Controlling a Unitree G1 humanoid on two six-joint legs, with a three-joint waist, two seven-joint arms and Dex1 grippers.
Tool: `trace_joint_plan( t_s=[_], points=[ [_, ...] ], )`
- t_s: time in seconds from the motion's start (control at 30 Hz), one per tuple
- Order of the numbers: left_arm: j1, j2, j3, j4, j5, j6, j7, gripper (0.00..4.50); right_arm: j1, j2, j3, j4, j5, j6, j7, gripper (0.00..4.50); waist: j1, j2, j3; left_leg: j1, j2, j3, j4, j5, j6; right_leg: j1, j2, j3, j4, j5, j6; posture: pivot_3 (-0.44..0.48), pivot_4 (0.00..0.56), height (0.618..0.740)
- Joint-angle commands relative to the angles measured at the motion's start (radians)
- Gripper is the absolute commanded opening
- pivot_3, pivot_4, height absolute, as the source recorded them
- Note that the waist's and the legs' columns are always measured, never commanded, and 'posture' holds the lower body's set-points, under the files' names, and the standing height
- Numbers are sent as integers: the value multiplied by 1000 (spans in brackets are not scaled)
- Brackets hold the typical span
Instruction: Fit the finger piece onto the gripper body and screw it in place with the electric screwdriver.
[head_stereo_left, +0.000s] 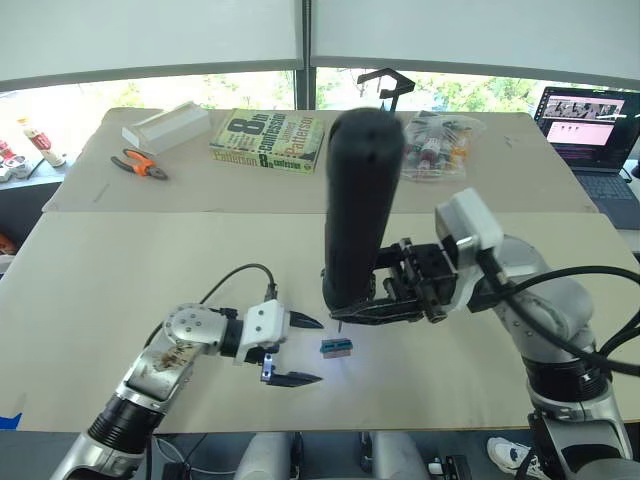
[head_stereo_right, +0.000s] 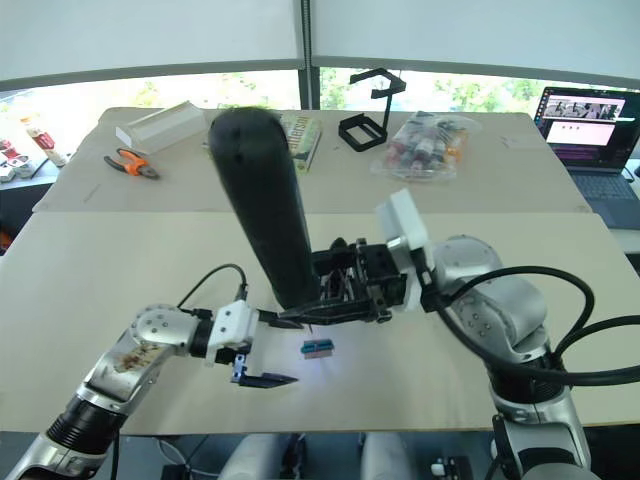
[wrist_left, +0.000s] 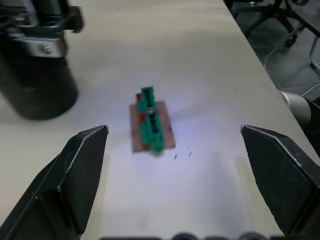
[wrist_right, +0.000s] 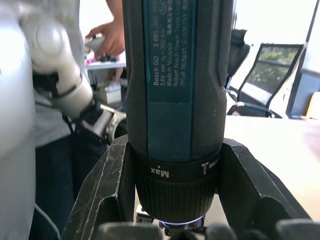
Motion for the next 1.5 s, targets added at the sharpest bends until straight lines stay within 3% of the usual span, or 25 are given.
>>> trace_joint_plan(
  t_s=[0.03,0.5,1.5],
  points=[
    [-33,-39,-44,40,45,-39,36,4500,2,20,2,-12,-34,-68,0,1890,0,0,0,0,0,0,0,0,0,0,0,0,0,0,-1,0,150,740],
    [-61,-93,-70,124,75,-66,81,4500,83,44,20,-5,-86,-82,-51,1890,1,0,0,1,1,0,0,0,0,0,0,0,0,1,-2,0,150,740],
    [-69,-93,-70,136,74,-67,87,4500,126,100,49,62,-160,-125,-56,1890,1,0,0,1,1,0,0,0,0,0,1,0,0,1,-2,0,150,740]
  ],
)
